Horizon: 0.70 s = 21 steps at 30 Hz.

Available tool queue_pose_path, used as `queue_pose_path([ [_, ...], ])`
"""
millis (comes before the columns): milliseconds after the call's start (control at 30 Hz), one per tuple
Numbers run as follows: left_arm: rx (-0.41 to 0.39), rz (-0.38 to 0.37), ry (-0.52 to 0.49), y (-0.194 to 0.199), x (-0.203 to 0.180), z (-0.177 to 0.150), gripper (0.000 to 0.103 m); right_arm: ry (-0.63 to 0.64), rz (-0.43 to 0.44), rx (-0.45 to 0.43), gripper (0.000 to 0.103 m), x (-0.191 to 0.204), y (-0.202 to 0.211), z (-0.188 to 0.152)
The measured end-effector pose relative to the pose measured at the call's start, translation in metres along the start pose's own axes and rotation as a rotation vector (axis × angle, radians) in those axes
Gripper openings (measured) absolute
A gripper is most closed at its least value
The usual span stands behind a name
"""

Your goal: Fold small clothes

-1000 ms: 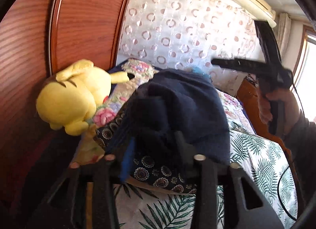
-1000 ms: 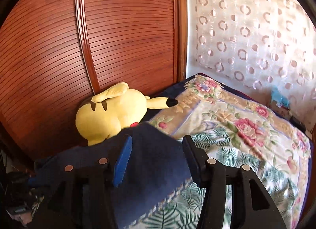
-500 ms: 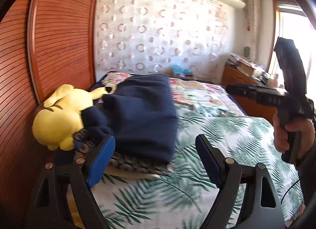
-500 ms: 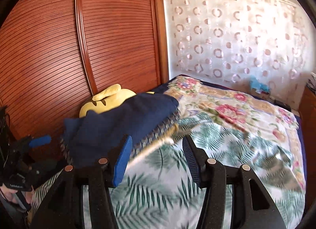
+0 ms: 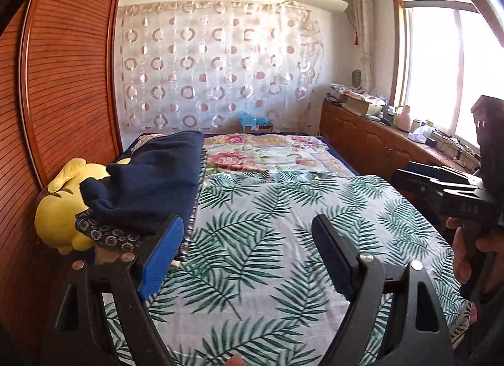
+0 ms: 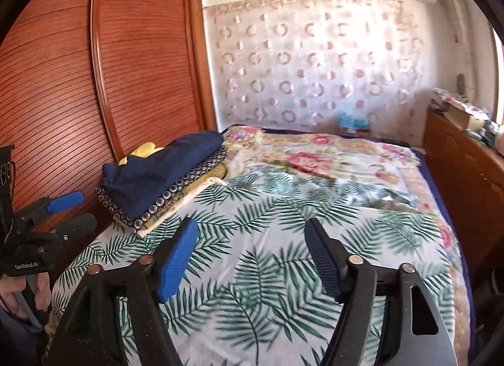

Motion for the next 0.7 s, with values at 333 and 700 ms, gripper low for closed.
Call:
queue_pose_path([
  [333,-0.029,0.032,-0.045,0.017,-0.035,0.010,0.084,-0.033,-0.123,-0.096,0.077,0.024,0.097,-0.002],
  [700,-0.050,0.016,-0.033,0.021,-0.041,0.013,0.084,-0.043,-0.159,-0.100,0.077,0.042,0.100,-0.011],
])
Point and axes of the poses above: each gripper's, at about its wrist camera, not at the fingertips, and y roughly against the way its jaws point, x to its left, z to its top, the point moved 7 cm from there along -y, roughly the way its jaws point, and after that the axes turned 11 degrees about -x, right-handed, at the moved point
